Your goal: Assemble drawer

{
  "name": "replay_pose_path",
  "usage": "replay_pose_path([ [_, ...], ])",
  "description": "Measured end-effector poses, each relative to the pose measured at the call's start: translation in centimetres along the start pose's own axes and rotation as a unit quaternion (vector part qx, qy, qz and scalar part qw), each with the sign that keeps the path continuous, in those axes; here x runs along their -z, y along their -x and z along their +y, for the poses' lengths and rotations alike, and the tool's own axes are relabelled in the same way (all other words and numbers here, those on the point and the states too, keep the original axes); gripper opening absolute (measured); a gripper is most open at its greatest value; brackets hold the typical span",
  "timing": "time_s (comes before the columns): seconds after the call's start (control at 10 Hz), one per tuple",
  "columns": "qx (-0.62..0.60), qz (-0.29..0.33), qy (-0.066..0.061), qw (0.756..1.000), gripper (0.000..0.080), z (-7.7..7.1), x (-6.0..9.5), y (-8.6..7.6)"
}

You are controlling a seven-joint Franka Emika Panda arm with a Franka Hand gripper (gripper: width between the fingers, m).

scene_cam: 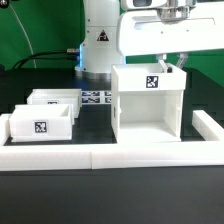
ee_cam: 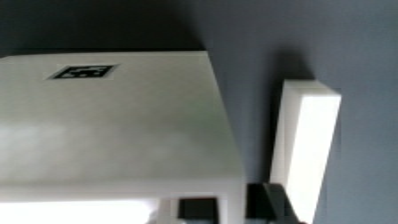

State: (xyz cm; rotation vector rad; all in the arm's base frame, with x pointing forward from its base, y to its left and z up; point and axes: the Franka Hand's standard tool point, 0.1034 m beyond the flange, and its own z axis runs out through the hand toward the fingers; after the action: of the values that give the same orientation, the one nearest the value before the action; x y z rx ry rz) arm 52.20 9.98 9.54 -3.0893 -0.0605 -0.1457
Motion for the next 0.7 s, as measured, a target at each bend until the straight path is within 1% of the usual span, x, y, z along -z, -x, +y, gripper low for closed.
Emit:
replay_pose_path([
  [0.1, -0.002, 0.007, -0.002, 1.0, 0.0038, -0.1, -0.1, -1.5],
  [0.4, -0.005, 0.022, -0.005, 1.0, 0.0038, -0.2, -0.3, -4.1],
  [0.7, -0.008, 0.026, -0.005, 1.0, 0.0038, -0.3, -0.2, -4.3],
])
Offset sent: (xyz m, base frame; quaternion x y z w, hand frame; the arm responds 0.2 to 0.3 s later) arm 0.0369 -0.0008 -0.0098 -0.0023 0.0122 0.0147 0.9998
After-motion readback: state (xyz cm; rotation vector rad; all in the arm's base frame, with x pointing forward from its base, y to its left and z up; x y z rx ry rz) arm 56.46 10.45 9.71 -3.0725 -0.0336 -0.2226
